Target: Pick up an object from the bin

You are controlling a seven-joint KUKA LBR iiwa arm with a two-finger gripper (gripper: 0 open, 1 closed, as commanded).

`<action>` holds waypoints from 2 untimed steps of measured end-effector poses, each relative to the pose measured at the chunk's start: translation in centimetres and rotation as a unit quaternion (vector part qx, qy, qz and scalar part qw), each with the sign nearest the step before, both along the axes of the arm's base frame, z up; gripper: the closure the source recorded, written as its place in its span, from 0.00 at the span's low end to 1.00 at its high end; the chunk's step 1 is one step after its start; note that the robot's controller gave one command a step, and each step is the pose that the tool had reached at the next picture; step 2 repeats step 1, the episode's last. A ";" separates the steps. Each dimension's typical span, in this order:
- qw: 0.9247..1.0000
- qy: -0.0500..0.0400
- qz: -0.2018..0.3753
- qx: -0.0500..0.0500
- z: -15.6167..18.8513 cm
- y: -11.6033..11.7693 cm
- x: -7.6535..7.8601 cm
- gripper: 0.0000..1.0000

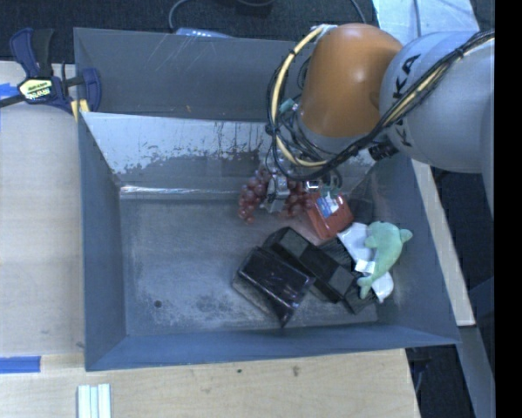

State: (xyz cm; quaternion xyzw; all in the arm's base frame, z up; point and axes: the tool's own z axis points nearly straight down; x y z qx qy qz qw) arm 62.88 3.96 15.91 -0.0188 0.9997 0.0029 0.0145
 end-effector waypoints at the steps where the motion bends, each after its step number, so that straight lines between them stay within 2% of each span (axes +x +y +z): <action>1: 1.000 -0.004 -0.001 0.000 3.1 0.0 0.2 1.00; 2: 1.000 -0.004 -0.001 0.000 3.1 0.0 0.2 1.00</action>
Offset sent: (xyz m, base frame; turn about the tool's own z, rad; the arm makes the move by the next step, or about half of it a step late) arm -0.0001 0.0000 0.0387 0.0000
